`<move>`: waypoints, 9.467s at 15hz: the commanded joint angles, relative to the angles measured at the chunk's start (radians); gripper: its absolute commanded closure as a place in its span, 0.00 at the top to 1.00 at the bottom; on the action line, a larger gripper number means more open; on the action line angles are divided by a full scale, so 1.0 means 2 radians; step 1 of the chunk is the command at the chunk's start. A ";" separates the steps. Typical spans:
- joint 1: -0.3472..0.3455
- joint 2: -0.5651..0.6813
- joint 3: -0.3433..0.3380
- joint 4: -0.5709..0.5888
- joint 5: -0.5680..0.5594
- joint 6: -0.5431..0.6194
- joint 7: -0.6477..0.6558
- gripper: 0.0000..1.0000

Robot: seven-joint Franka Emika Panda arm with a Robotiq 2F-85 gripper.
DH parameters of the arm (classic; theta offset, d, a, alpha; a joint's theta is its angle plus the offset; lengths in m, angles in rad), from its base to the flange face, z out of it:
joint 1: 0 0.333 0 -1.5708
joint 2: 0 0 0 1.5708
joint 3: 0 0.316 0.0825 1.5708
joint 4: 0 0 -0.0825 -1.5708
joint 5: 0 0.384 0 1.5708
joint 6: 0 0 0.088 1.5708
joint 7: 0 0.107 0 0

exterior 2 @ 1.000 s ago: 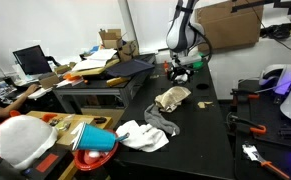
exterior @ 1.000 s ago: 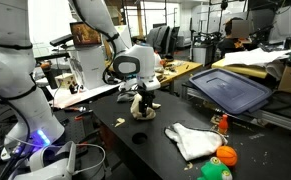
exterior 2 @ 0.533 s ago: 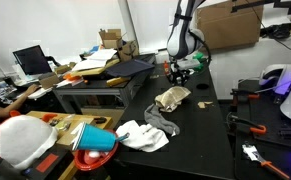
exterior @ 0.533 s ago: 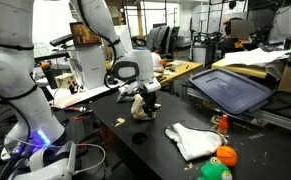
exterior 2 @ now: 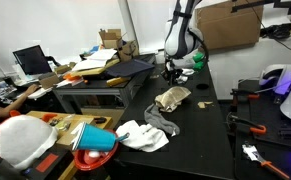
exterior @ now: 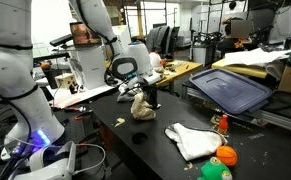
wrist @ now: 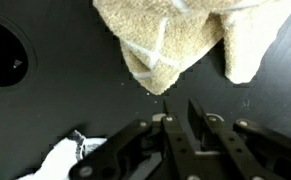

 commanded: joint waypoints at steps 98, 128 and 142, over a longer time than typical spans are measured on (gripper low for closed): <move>0.991 -0.439 -0.990 0.203 -0.374 -0.499 -0.399 1.00; 1.057 -0.815 -0.909 0.434 -0.542 -0.724 -0.523 0.58; 1.046 -0.818 -0.840 0.440 -0.566 -0.741 -0.520 0.00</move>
